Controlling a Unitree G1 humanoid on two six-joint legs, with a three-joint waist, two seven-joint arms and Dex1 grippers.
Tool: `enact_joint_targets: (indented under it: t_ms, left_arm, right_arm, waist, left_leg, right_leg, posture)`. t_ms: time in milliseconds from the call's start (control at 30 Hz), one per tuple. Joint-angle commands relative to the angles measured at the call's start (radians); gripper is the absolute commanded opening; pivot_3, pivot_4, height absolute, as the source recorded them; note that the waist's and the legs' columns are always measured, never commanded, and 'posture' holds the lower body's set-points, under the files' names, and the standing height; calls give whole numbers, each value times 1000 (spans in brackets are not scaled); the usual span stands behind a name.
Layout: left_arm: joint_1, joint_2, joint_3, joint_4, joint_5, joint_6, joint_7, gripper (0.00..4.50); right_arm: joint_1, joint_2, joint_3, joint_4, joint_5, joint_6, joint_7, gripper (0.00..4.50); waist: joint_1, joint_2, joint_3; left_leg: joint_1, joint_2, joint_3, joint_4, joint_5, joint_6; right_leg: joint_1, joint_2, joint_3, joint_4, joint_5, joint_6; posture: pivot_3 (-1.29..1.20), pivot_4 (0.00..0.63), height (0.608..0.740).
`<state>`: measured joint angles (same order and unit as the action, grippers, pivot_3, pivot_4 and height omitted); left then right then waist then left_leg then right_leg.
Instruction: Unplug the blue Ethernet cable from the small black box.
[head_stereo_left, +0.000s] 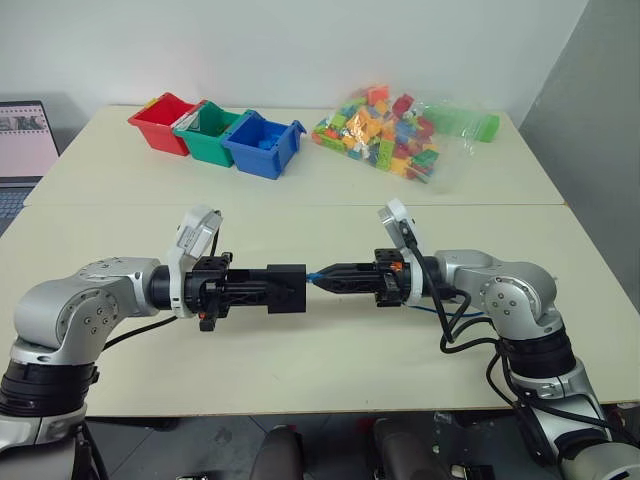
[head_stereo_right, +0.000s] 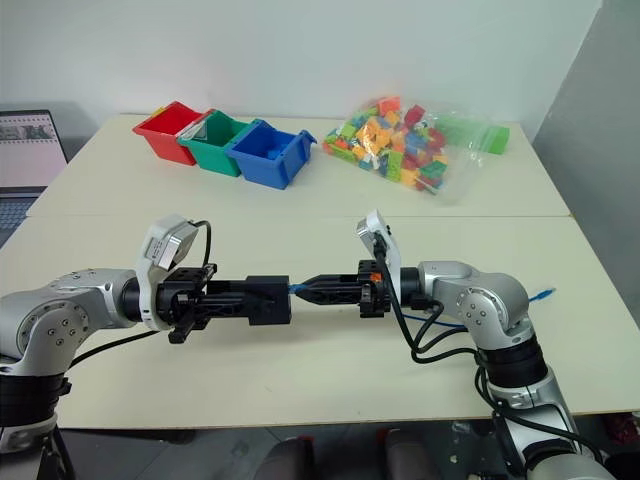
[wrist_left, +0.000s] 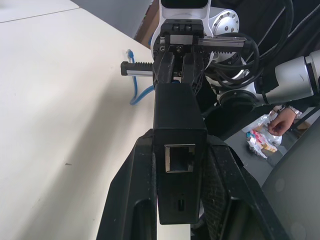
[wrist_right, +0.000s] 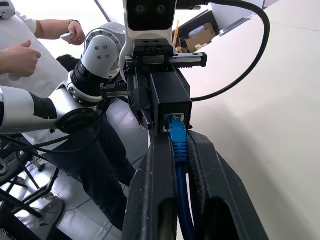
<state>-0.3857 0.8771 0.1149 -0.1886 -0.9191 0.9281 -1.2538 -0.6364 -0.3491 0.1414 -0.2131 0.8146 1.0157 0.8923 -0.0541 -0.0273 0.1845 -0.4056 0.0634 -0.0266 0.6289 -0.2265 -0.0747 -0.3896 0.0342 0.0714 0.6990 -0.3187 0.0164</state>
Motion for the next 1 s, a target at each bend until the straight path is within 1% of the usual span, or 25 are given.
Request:
enact_joint_targets:
  t_ms: [33, 200, 267, 333, 367, 400, 433, 833, 1000]
  left_arm:
    - [7, 8, 19, -42, -18, -6, -15, 791]
    - [9, 7, 21, -41, -17, -8, -13, 791]
    - [10, 7, 21, -42, -17, -7, -13, 791]
    - [10, 8, 21, -42, -17, -6, -15, 791]
    - [11, 9, 20, -42, -17, -6, -16, 791]
    - [11, 9, 20, -42, -17, -6, -16, 791]
    - [11, 9, 20, -42, -17, -6, -16, 791]
    - [13, 2, 27, -42, -21, -4, -4, 791]
    - [14, -3, 32, -41, -28, 0, 8, 791]
  right_arm:
    - [-9, -8, -9, -28, 12, -4, 1, 30]
    - [-4, -19, -5, -38, 30, 8, 22, 30]
    - [-2, -20, -6, -43, 42, 17, 26, 731]
    - [3, -26, -3, -49, 47, 23, 28, 1193]
    - [5, -29, -5, -52, 57, 32, 29, 1504]
    - [7, -31, -6, -55, 66, 38, 31, 1710]
    - [9, -33, -8, -57, 72, 43, 31, 1821]
    - [32, 46, -65, -45, 107, 73, -110, 1829]
    - [40, 48, -67, -51, 104, 73, -121, 1829]
  waist:
    - [0, 0, 0]
    - [0, 0, 0]
    - [0, 0, 0]
    - [0, 0, 0]
    - [0, 0, 0]
    - [0, 0, 0]
    - [0, 0, 0]
    - [0, 0, 0]
    - [0, 0, 0]
  left_leg:
    - [0, 0, 0, 0, 0, 0]
    - [0, 0, 0, 0, 0, 0]
    - [0, 0, 0, 0, 0, 0]
    - [0, 0, 0, 0, 0, 0]
    - [0, 0, 0, 0, 0, 0]
    - [0, 0, 0, 0, 0, 0]
    - [0, 0, 0, 0, 0, 0]
    - [0, 0, 0, 0, 0, 0]
    - [0, 0, 0, 0, 0, 0]
  right_leg:
    - [0, 0, 0, 0, 0, 0]
    - [0, 0, 0, 0, 0, 0]
    - [0, 0, 0, 0, 0, 0]
    - [0, 0, 0, 0, 0, 0]
    - [0, 0, 0, 0, 0, 0]
    - [0, 0, 0, 0, 0, 0]
    - [0, 0, 0, 0, 0, 0]
    - [0, 0, 0, 0, 0, 0]
    - [0, 0, 0, 0, 0, 0]
  posture:
    - [0, 150, 740]
    - [0, 150, 740]
    - [0, 150, 740]
    - [0, 150, 740]
    - [0, 150, 740]
    - [0, 150, 740]
    - [0, 150, 740]
    - [0, 150, 740]
    - [0, 150, 740]
